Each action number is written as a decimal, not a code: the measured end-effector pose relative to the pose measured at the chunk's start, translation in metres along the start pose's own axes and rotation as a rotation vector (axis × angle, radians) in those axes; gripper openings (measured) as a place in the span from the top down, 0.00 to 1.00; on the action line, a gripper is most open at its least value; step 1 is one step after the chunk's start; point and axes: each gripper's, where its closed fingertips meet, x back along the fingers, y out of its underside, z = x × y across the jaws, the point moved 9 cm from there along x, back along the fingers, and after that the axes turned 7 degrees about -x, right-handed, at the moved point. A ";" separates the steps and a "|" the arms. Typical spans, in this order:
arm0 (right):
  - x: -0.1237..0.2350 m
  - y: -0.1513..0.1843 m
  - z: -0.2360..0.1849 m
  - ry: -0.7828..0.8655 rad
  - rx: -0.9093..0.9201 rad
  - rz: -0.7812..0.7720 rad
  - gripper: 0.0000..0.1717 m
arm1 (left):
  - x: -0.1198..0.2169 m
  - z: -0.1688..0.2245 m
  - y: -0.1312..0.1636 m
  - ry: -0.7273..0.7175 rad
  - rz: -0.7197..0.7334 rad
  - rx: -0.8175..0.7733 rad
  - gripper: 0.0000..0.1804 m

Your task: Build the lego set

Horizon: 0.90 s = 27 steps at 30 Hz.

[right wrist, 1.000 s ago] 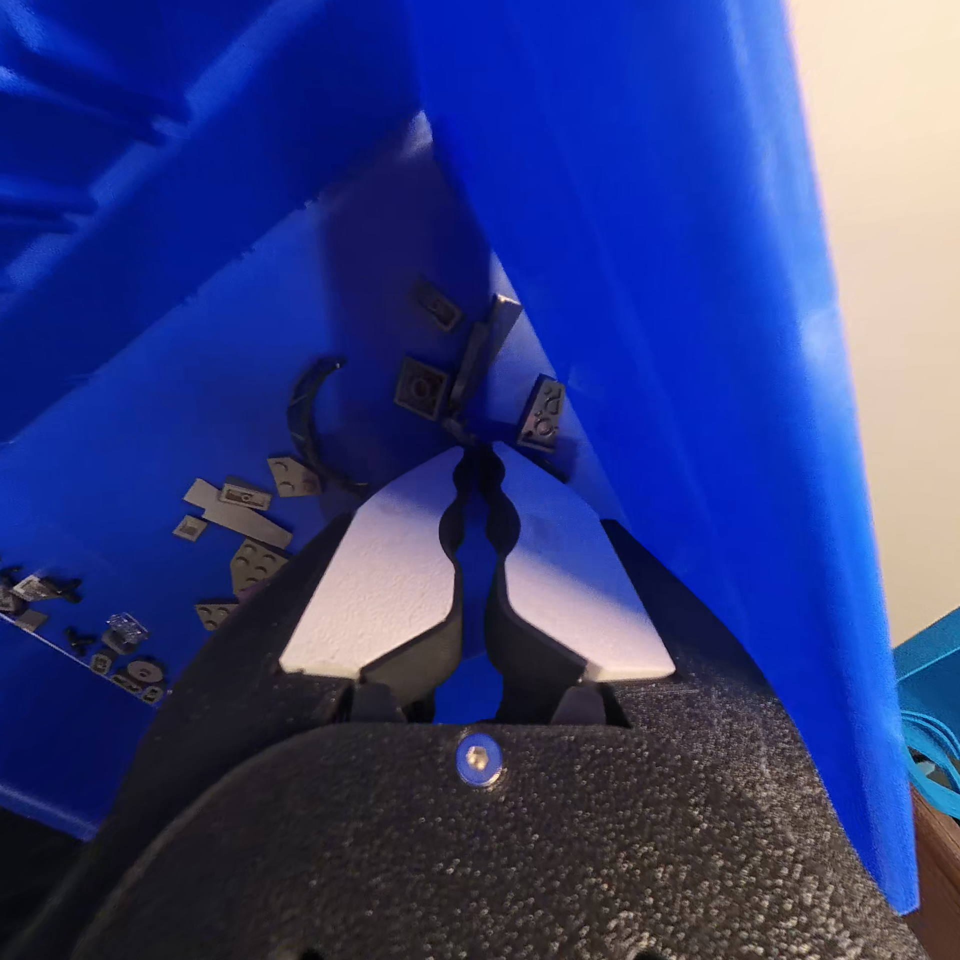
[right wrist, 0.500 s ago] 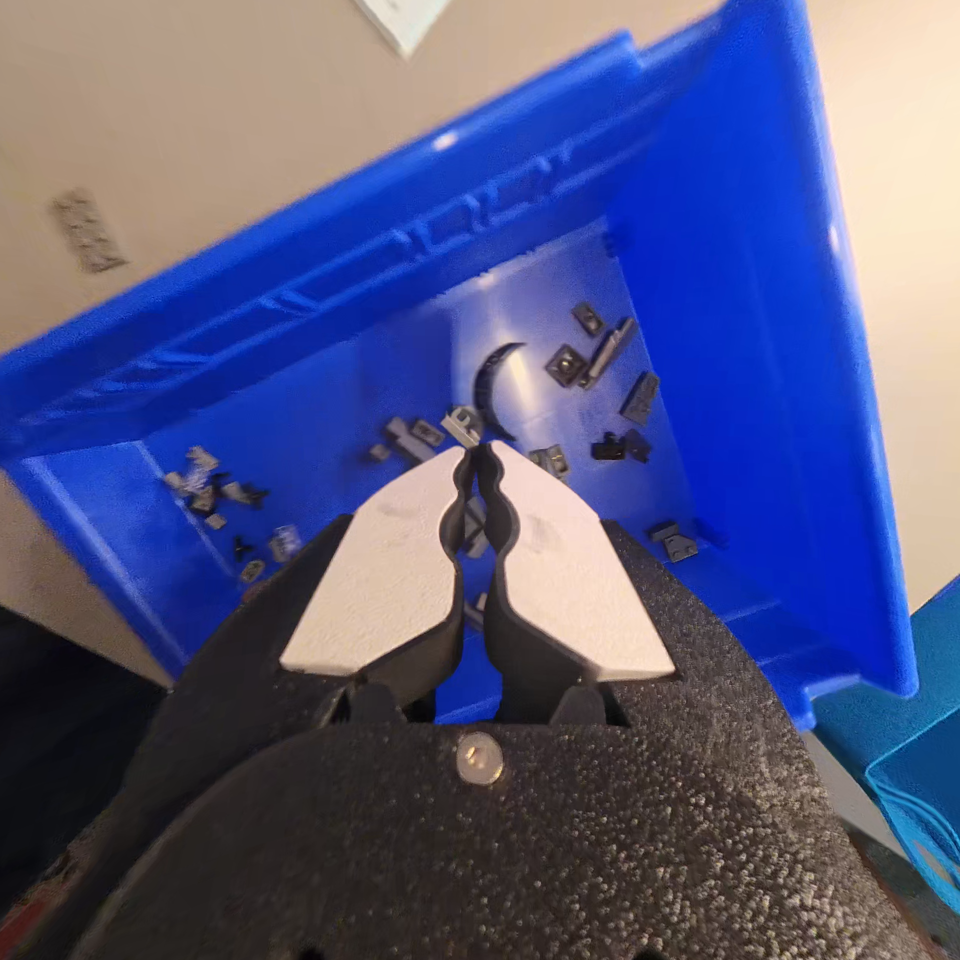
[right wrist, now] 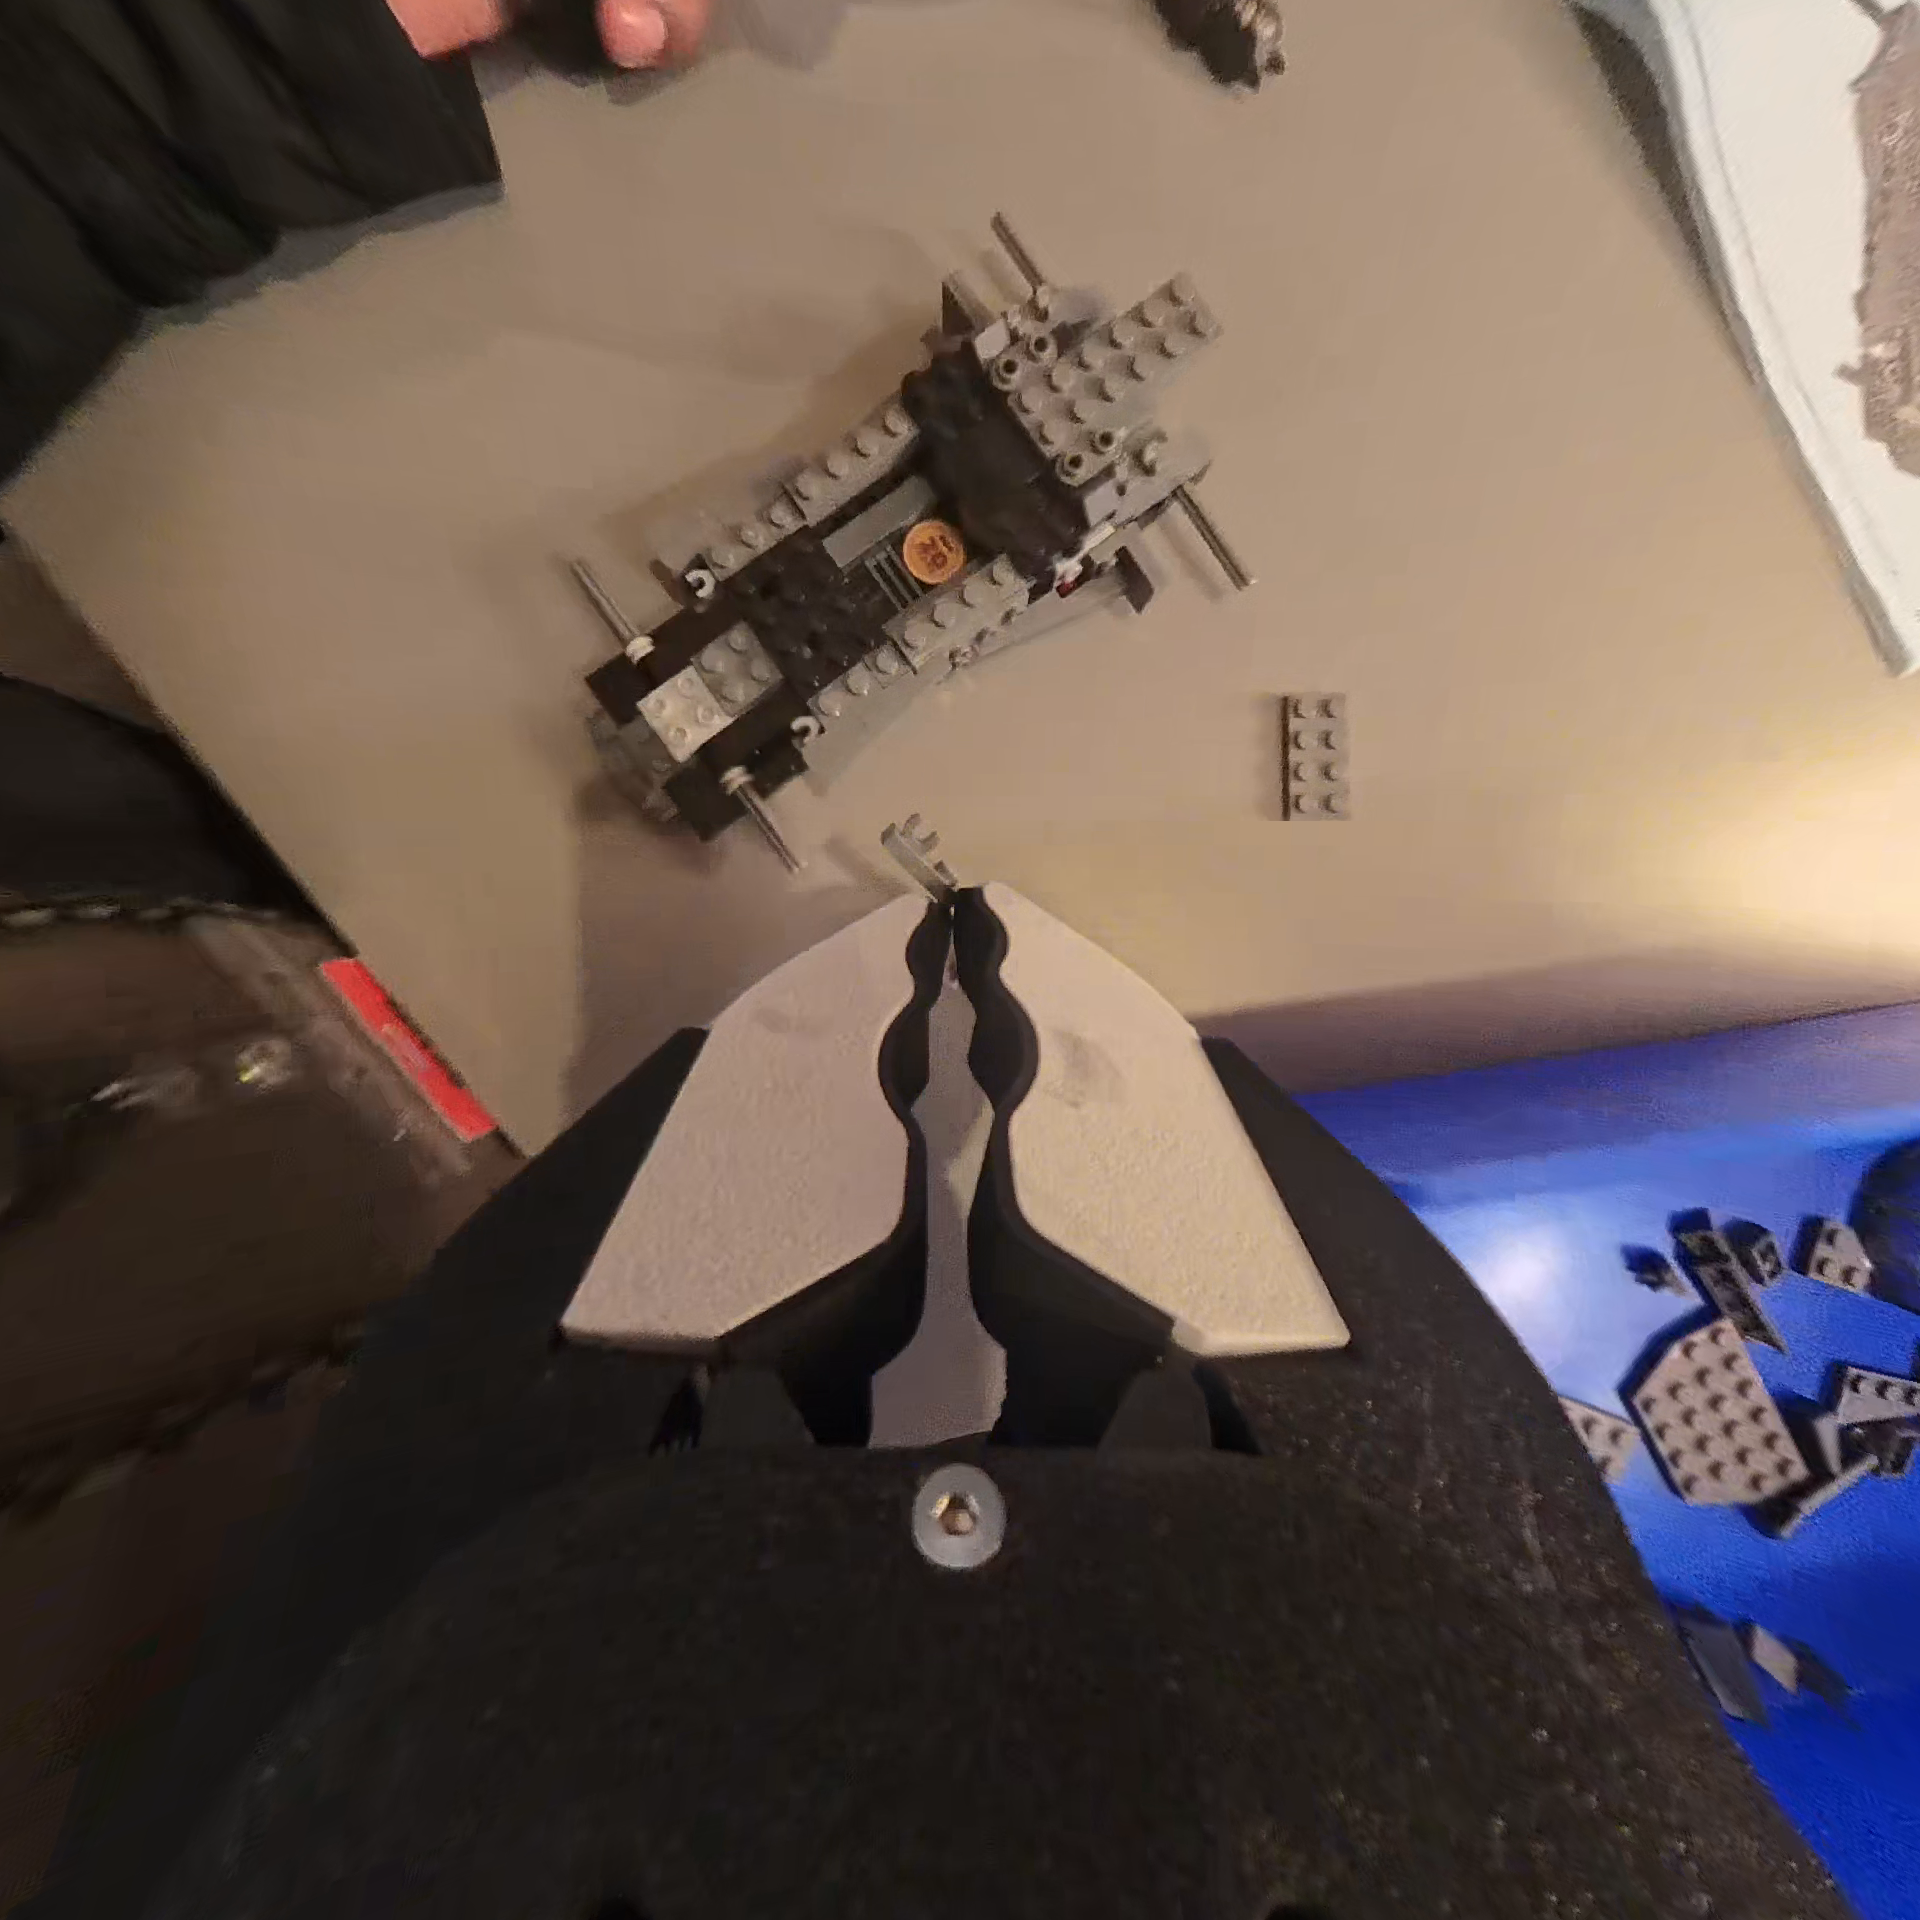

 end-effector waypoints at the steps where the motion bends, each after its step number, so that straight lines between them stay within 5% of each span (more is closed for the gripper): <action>1: -0.012 0.002 -0.003 0.044 0.006 -0.002 0.99 | 0.001 0.000 0.000 0.001 0.004 0.000 0.70; 8: -0.049 0.015 0.009 0.268 -0.049 0.009 0.99 | 0.002 0.000 0.000 0.005 0.016 0.001 0.70; 17: -0.057 0.018 0.008 0.303 -0.096 0.049 0.92 | 0.002 0.000 0.000 0.007 0.011 0.000 0.70; 27: 0.014 0.026 0.007 0.164 -0.135 0.271 0.91 | 0.002 0.000 0.000 0.012 0.012 0.008 0.70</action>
